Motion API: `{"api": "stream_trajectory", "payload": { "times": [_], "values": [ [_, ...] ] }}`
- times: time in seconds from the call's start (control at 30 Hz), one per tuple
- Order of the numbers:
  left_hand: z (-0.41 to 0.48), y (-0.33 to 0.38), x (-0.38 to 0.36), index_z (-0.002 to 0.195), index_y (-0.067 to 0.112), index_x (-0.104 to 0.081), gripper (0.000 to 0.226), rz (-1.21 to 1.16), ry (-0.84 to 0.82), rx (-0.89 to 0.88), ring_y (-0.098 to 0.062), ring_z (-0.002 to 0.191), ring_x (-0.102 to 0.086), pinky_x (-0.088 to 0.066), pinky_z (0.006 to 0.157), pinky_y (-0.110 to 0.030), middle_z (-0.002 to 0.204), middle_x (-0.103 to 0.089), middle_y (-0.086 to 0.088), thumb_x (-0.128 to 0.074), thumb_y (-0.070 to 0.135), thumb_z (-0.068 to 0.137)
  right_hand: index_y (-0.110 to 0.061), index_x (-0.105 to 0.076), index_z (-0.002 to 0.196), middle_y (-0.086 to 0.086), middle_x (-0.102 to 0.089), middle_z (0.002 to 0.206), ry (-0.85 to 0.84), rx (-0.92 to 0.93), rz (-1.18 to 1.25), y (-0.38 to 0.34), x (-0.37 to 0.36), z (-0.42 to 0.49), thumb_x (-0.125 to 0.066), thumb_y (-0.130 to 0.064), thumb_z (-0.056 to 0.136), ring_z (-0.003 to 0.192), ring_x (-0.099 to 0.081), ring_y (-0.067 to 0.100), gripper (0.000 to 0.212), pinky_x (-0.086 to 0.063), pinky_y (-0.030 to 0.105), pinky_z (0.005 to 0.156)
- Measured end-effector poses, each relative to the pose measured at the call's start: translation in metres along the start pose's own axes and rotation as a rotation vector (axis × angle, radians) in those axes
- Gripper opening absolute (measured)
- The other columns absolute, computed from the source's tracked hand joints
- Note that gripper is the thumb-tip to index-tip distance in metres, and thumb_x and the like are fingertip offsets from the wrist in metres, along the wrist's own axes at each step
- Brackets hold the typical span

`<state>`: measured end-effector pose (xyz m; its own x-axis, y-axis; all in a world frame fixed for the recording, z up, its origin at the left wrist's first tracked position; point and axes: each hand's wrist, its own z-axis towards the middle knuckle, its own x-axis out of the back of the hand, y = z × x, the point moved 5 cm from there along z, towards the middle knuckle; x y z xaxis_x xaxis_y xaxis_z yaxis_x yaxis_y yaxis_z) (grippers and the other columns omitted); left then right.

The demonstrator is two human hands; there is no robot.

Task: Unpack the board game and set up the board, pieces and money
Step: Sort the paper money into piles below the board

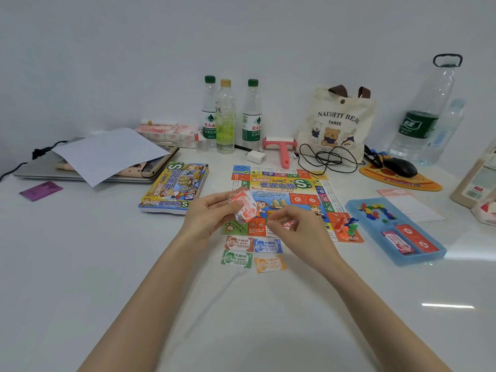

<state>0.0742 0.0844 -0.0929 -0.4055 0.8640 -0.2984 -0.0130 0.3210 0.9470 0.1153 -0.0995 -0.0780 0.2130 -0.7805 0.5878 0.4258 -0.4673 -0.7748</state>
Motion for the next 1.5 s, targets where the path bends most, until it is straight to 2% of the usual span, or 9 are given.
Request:
{"api": "stream_trajectory", "payload": {
  "times": [0.2, 0.43, 0.57, 0.7, 0.83, 1.0, 1.17, 1.3, 1.5],
  "values": [
    [-0.008, -0.003, -0.011, 0.098, 0.009, -0.071, 0.025, 0.1, -0.028, -0.051, -0.016, 0.073, -0.073, -0.056, 0.059, -0.019, 0.089, -0.076, -0.008, -0.076, -0.001, 0.076, -0.025, -0.069, 0.086, -0.012, -0.07, 0.084, 0.061, -0.065, 0.086, 0.0, -0.008, 0.01, -0.074, -0.032, 0.081, 0.08, -0.062, -0.004, 0.01, -0.038, 0.011, 0.062],
    [-0.011, -0.007, -0.02, 0.094, 0.01, -0.07, 0.022, 0.042, -0.041, -0.001, -0.016, 0.069, -0.073, -0.055, 0.055, -0.02, 0.088, -0.075, -0.008, -0.075, -0.001, 0.076, -0.017, -0.065, 0.086, -0.003, -0.072, 0.076, 0.108, -0.142, 0.25, 0.008, -0.007, 0.008, -0.086, -0.025, 0.069, 0.061, -0.063, -0.004, 0.028, -0.043, 0.005, 0.056],
    [-0.013, -0.006, -0.022, 0.091, 0.01, -0.069, 0.019, 0.011, -0.049, 0.006, -0.014, 0.066, -0.072, -0.054, 0.053, -0.019, 0.081, -0.076, -0.004, -0.074, -0.001, 0.076, -0.014, -0.07, 0.079, -0.001, -0.073, 0.073, 0.107, -0.188, 0.35, 0.011, -0.006, 0.009, -0.085, -0.02, 0.07, 0.067, -0.069, 0.006, 0.019, -0.05, 0.014, 0.059],
    [-0.013, -0.007, -0.023, 0.099, 0.006, -0.069, 0.024, -0.001, -0.07, 0.029, -0.018, 0.07, -0.073, -0.055, 0.054, -0.021, 0.087, -0.075, -0.009, -0.075, 0.002, 0.075, -0.012, -0.073, 0.083, -0.002, -0.074, 0.074, 0.074, -0.196, 0.385, 0.012, -0.005, 0.009, -0.083, -0.019, 0.073, 0.069, -0.071, 0.007, 0.016, -0.049, 0.01, 0.059],
    [-0.014, -0.009, -0.024, 0.105, 0.002, -0.068, 0.034, -0.012, -0.097, 0.042, -0.02, 0.074, -0.073, -0.056, 0.056, -0.023, 0.093, -0.075, -0.012, -0.076, 0.007, 0.073, -0.016, -0.074, 0.082, -0.002, -0.075, 0.077, 0.05, -0.192, 0.383, 0.013, -0.004, 0.01, -0.08, -0.021, 0.076, 0.074, -0.072, 0.009, 0.009, -0.055, 0.017, 0.069],
    [-0.013, -0.007, -0.023, 0.101, 0.003, -0.069, 0.023, 0.005, -0.081, 0.029, -0.016, 0.068, -0.072, -0.054, 0.054, -0.02, 0.086, -0.075, -0.01, -0.073, 0.003, 0.079, -0.02, -0.072, 0.079, -0.005, -0.075, 0.076, 0.027, -0.178, 0.371, 0.012, -0.003, 0.009, -0.075, -0.02, 0.082, 0.072, -0.071, 0.005, 0.004, -0.048, 0.011, 0.063],
    [-0.013, -0.006, -0.022, 0.095, 0.007, -0.069, 0.02, 0.066, -0.044, -0.004, -0.016, 0.068, -0.073, -0.054, 0.053, -0.02, 0.083, -0.076, -0.007, -0.075, 0.003, 0.077, -0.023, -0.072, 0.084, -0.01, -0.074, 0.079, 0.012, -0.162, 0.256, 0.014, -0.001, 0.008, -0.072, -0.029, 0.084, 0.075, -0.067, -0.004, 0.006, -0.047, 0.017, 0.072],
    [-0.011, -0.005, -0.021, 0.101, 0.006, -0.069, 0.025, 0.105, -0.031, -0.022, -0.019, 0.074, -0.073, -0.056, 0.056, -0.022, 0.089, -0.075, -0.009, -0.076, 0.005, 0.077, -0.027, -0.075, 0.08, -0.014, -0.07, 0.077, 0.057, -0.11, 0.178, 0.01, 0.004, 0.007, -0.074, -0.03, 0.082, 0.071, -0.058, -0.011, 0.004, -0.038, 0.014, 0.067],
    [-0.01, -0.004, -0.02, 0.098, 0.008, -0.07, 0.023, 0.177, -0.033, -0.061, -0.017, 0.072, -0.073, -0.055, 0.055, -0.022, 0.088, -0.075, -0.008, -0.077, 0.005, 0.076, -0.024, -0.073, 0.077, -0.013, -0.07, 0.076, -0.059, -0.118, 0.111, 0.009, -0.004, 0.007, -0.077, -0.024, 0.079, 0.064, -0.059, -0.011, 0.005, -0.041, 0.006, 0.057]
  ]
}}
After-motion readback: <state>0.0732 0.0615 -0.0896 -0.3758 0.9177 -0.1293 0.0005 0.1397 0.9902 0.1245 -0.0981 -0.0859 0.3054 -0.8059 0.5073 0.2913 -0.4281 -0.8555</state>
